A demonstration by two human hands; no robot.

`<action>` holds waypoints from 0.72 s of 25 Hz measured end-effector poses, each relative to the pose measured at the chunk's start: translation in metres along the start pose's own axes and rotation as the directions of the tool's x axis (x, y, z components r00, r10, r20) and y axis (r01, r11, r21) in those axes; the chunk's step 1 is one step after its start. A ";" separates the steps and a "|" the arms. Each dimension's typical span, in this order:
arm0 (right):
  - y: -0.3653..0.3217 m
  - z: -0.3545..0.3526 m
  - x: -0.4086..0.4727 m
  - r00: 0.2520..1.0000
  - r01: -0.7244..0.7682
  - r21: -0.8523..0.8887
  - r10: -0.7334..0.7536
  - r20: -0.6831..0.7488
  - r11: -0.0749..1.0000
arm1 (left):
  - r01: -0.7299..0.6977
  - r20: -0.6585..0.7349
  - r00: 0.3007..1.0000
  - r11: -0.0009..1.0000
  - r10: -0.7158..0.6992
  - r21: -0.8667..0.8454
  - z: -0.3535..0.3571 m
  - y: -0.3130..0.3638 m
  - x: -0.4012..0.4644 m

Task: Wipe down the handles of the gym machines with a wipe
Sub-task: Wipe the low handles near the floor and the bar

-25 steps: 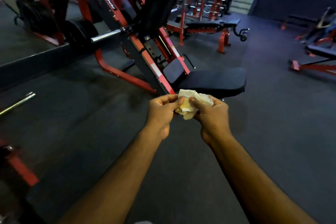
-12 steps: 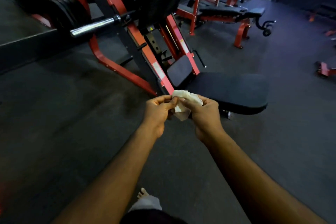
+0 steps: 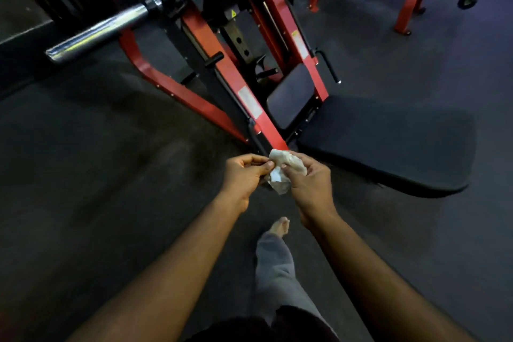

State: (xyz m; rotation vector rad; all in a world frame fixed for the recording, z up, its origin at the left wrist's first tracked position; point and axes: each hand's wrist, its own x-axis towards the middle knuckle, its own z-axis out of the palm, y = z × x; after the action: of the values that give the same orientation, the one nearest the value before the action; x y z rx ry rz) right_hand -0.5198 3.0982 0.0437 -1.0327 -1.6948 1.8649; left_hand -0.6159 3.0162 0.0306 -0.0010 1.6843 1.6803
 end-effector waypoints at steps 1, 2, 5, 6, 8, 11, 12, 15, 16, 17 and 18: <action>0.007 0.006 0.033 1.000 0.002 -0.007 -0.002 0.031 1.000 | 0.008 -0.021 1.000 1.000 -0.008 0.017 0.004 0.002 0.034; 0.016 0.012 0.068 0.998 0.011 -0.018 -0.010 0.059 1.000 | 0.017 -0.046 0.999 0.999 -0.015 0.037 0.008 0.004 0.070; 0.051 0.032 0.170 0.996 0.042 -0.079 -0.036 0.083 0.996 | 0.082 -0.114 0.990 0.996 -0.077 0.040 0.017 -0.001 0.176; 0.070 0.039 0.208 0.997 0.030 -0.090 -0.023 0.072 0.995 | 0.107 -0.133 0.986 0.993 -0.101 0.044 0.018 -0.008 0.217; 0.121 0.052 0.286 0.999 -0.042 -0.116 0.041 -0.013 0.992 | 0.169 -0.167 0.973 0.984 -0.156 0.060 0.017 -0.032 0.301; 0.203 0.069 0.383 0.990 -0.059 -0.266 0.023 -0.138 0.962 | 0.206 -0.225 0.958 0.972 -0.177 0.111 0.006 -0.078 0.408; 0.231 0.077 0.409 0.991 -0.050 -0.323 0.005 -0.136 0.945 | 0.217 -0.246 0.952 0.968 -0.181 0.127 0.001 -0.097 0.441; 0.313 0.102 0.480 0.989 -0.063 -0.426 -0.001 -0.146 0.903 | 0.289 -0.305 0.923 0.946 -0.235 0.146 -0.018 -0.165 0.539; 0.336 0.110 0.499 0.986 -0.077 -0.447 0.000 -0.169 0.891 | 0.322 -0.322 0.908 0.939 -0.269 0.124 -0.024 -0.187 0.567; 0.355 0.118 0.516 0.982 -0.082 -0.464 -0.009 -0.190 0.882 | 0.350 -0.330 0.894 0.932 -0.304 0.088 -0.029 -0.207 0.590; 0.372 0.126 0.531 0.979 -0.076 -0.476 -0.026 -0.204 0.876 | 0.369 -0.320 0.886 0.928 -0.334 0.053 -0.032 -0.224 0.608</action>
State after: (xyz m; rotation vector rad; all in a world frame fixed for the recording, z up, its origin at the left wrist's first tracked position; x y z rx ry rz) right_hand -0.8884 3.3383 -0.4492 -1.3852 -2.0750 1.3085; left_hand -0.9621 3.2534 -0.4641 -0.5112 1.8696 1.3570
